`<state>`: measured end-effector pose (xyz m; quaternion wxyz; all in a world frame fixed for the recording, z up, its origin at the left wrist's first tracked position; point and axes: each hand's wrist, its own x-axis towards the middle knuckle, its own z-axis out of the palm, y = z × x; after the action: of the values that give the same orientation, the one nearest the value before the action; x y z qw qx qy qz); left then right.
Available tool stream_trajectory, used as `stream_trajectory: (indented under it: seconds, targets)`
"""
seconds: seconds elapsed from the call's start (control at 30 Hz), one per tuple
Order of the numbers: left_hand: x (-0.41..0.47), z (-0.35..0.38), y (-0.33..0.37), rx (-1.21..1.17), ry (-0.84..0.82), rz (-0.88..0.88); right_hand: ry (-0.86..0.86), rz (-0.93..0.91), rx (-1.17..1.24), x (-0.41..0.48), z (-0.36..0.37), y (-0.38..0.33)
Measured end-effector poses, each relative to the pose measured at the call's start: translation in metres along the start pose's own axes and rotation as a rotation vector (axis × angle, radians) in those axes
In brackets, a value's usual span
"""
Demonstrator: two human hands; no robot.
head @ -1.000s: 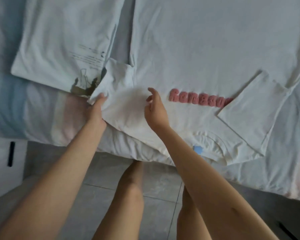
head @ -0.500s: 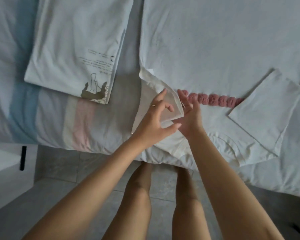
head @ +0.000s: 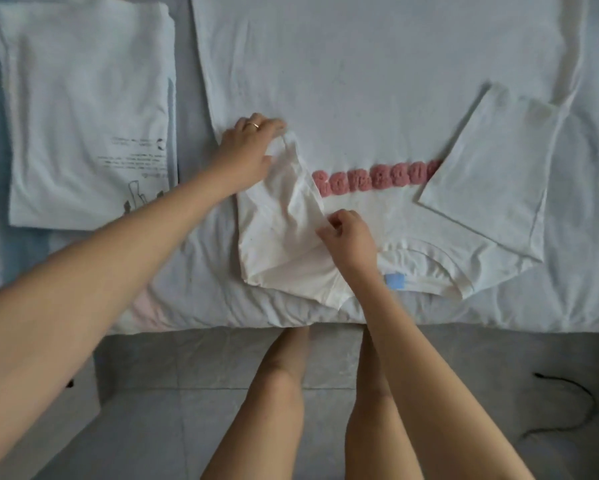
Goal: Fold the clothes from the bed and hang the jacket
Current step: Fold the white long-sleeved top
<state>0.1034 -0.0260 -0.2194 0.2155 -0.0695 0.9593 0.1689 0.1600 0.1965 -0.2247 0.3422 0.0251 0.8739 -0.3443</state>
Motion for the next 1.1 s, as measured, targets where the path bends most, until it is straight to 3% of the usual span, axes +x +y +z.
stream_trajectory:
  seconds: [0.07,0.2,0.3,0.37,0.63,0.87,1.03,1.1]
  targets:
    - [0.012,-0.002,-0.003,-0.049,-0.049,-0.084,0.050,0.002,0.023,-0.002,0.005,-0.001]
    - [0.020,-0.011,-0.008,-0.450,-0.129,-0.126,0.106,0.033,0.150,-0.016,0.000,-0.004]
    - [0.021,-0.017,-0.011,-0.725,-0.114,-0.192,0.159,0.036,0.325,-0.020,-0.014,-0.005]
    - [0.023,-0.015,-0.011,-0.770,-0.067,-0.192,0.208,0.041,0.366,-0.015,-0.023,-0.006]
    - [0.031,0.013,0.002,-0.657,0.178,-0.188,0.179,0.112,0.289,0.018,-0.021,-0.005]
    - [0.042,0.011,0.006,-0.608,0.324,-0.247,0.342,0.116,0.330,0.023,-0.012,-0.007]
    - [0.033,0.012,0.011,-0.329,0.465,-0.148,0.357,0.186,0.328,0.028,-0.012,-0.008]
    - [0.013,0.017,0.011,-0.049,0.562,-0.039,0.470,0.149,-0.014,0.024,-0.004,-0.011]
